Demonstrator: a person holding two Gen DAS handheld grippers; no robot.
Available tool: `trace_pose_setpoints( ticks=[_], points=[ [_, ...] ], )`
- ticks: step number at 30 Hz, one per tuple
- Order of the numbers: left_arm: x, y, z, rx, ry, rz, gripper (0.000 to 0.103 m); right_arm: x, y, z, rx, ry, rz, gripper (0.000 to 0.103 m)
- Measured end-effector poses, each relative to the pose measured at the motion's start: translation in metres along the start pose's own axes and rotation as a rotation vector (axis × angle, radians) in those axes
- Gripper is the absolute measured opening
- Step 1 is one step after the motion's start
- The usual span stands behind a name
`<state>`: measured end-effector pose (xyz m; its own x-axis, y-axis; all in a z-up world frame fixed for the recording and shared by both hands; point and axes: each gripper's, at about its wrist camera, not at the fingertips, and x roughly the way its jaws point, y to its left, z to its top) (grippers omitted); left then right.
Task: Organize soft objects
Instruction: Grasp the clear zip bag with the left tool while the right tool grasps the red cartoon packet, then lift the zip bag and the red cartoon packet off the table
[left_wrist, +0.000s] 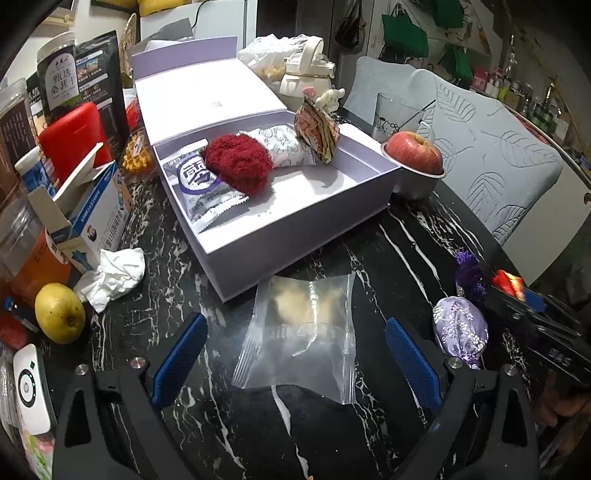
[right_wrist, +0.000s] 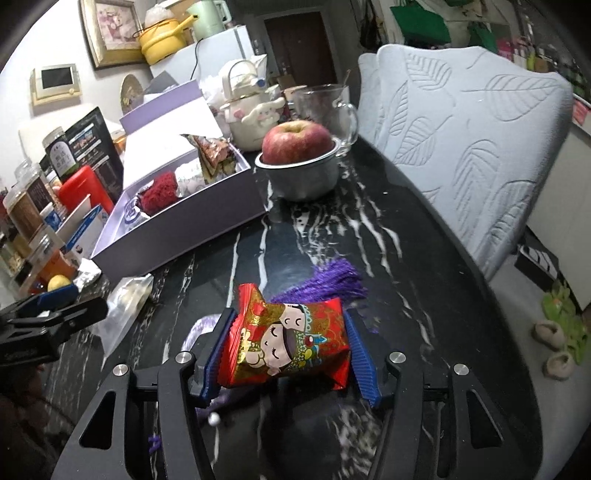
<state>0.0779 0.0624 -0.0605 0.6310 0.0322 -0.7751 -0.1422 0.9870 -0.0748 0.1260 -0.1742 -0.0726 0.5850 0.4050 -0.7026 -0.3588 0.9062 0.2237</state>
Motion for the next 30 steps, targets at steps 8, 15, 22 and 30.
trace_pose_setpoints(
  ticks=[8, 15, 22, 30],
  points=[
    [0.015, -0.004, -0.006, 0.019, 0.027, -0.025, 0.099, -0.026, -0.002, -0.016, 0.011, -0.007, 0.004, 0.058],
    [0.038, -0.004, -0.008, 0.038, 0.06, -0.039, 0.099, -0.027, 0.007, -0.023, -0.002, 0.01, 0.004, 0.058],
    [0.05, -0.003, -0.004, 0.063, 0.064, -0.035, 0.092, -0.026, 0.011, -0.023, -0.012, 0.012, -0.004, 0.058],
    [0.037, -0.004, -0.011, 0.073, 0.044, -0.033, 0.058, -0.03, 0.012, -0.024, -0.012, 0.007, 0.0, 0.058]
  ],
)
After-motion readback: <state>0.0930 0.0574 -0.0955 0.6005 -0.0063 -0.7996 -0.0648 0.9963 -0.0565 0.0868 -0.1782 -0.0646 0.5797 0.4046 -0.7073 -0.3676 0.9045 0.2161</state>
